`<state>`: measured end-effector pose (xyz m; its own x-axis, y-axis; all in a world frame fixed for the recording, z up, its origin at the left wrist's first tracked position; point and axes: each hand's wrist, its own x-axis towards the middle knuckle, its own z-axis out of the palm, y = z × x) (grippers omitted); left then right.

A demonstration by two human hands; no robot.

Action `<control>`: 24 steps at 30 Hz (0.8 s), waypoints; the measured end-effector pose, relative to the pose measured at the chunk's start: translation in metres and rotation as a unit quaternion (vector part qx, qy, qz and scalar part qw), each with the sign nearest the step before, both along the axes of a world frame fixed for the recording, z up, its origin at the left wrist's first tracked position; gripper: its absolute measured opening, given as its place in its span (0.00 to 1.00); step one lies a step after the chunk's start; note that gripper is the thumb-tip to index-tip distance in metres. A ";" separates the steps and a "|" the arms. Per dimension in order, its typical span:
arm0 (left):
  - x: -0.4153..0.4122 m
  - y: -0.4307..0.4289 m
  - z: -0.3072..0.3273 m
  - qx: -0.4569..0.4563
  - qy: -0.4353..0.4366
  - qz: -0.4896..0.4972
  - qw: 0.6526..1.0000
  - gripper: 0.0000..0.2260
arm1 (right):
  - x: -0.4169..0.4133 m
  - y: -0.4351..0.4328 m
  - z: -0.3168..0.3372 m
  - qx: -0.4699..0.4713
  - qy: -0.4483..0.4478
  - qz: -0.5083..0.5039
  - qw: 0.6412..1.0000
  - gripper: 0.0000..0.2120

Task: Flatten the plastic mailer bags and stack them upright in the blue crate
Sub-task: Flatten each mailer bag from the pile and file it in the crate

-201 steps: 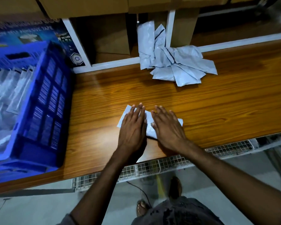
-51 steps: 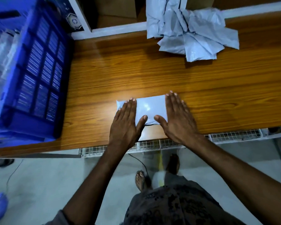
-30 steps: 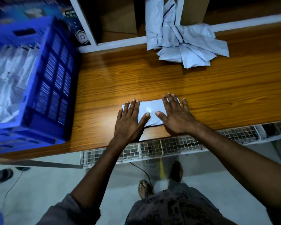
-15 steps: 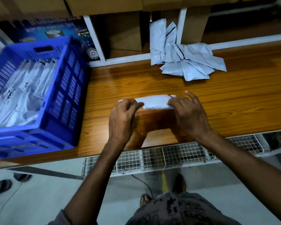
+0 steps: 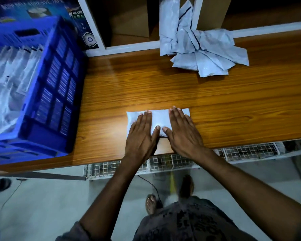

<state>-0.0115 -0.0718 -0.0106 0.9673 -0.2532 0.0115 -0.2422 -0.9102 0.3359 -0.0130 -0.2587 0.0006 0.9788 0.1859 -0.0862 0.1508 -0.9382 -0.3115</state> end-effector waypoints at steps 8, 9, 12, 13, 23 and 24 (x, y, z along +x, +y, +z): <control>-0.005 0.029 -0.001 0.053 0.012 0.053 0.997 0.43 | -0.003 -0.023 -0.001 -0.067 0.044 -0.024 0.996 0.47; -0.007 0.035 0.001 0.055 0.017 0.051 0.997 0.43 | -0.002 -0.026 0.002 -0.071 0.053 -0.029 0.996 0.48; -0.015 0.060 0.003 0.045 0.018 0.056 0.997 0.44 | 0.001 -0.037 0.008 -0.101 0.094 -0.036 0.990 0.52; -0.017 0.067 0.001 0.041 0.015 0.057 0.997 0.44 | 0.002 -0.039 0.012 -0.108 0.100 -0.036 0.988 0.52; -0.061 0.093 0.003 -0.059 -0.068 0.098 0.991 0.24 | -0.015 0.005 0.026 -0.079 0.041 0.171 0.981 0.50; -0.068 0.097 0.003 -0.059 -0.078 0.101 0.990 0.22 | -0.022 0.006 0.022 -0.087 0.033 0.172 0.981 0.50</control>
<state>-0.0799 0.0252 -0.0075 0.9823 -0.0427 0.1822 -0.1164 -0.9017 0.4163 -0.0353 -0.2528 0.0229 0.8517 0.4813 -0.2073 0.4526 -0.8749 -0.1721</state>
